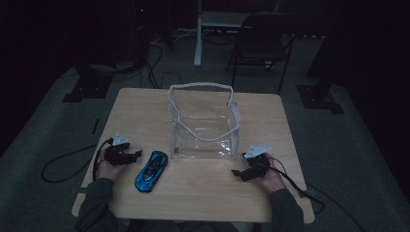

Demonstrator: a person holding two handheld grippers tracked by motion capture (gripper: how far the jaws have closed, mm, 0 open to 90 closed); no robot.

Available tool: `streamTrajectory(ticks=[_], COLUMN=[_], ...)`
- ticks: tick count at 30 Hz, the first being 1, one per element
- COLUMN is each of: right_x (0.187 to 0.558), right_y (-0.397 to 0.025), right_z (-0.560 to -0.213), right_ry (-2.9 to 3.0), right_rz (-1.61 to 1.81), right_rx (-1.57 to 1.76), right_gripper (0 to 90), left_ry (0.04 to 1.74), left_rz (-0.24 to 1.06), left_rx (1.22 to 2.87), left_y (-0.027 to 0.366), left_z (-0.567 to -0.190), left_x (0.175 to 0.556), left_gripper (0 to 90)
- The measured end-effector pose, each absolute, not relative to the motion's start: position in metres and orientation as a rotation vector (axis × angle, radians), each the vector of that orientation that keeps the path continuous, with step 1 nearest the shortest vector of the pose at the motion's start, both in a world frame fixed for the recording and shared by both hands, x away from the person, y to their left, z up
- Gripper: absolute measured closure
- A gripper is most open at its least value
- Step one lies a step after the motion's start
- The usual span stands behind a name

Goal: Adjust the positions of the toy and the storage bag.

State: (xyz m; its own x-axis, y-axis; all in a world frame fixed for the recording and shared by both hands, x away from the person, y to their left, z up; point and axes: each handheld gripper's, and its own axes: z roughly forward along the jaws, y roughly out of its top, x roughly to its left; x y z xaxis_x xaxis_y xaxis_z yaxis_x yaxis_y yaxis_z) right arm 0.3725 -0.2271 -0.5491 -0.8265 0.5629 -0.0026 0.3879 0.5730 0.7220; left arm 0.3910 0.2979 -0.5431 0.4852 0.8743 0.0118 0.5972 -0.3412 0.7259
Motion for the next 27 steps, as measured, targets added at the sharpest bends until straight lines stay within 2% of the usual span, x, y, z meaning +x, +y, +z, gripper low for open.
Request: streamTrajectory(ticks=[15,19,20,21,22,23,25,27], right_x=[0.371,0.37,0.369,0.369,0.369,0.369,0.369,0.369], right_y=[-0.23,-0.23,-0.23,-0.23,-0.232,-0.232,-0.234,-0.235], right_z=[-0.549,-0.549,-0.548,-0.548,-0.547,-0.547,-0.544,-0.543], right_ry=[2.563,2.557,2.553,2.553,2.548,2.548,2.552,2.554], right_rz=[1.101,1.098,1.096,1.096,1.096,1.096,1.104,1.11], right_rx=[0.807,0.817,0.828,0.828,0.841,0.841,0.853,0.852], right_gripper=[13.9,14.7,18.5,18.5,23.9,23.9,36.2,38.1], left_ry=[1.22,1.218,1.205,1.205,1.198,1.198,1.188,1.187], left_rz=[0.533,0.527,0.521,0.521,0.518,0.518,0.516,0.515], left_rx=[2.074,2.077,2.064,2.064,2.038,2.038,2.028,2.022], left_y=[0.297,0.296,0.295,0.295,0.294,0.294,0.295,0.294], left_z=[-0.542,-0.54,-0.538,-0.538,-0.535,-0.535,-0.533,-0.531], left_x=[0.391,0.39,0.389,0.389,0.387,0.387,0.387,0.386], left_gripper=[31.9,36.1,36.1,36.1,36.1,36.0,36.0,35.9])
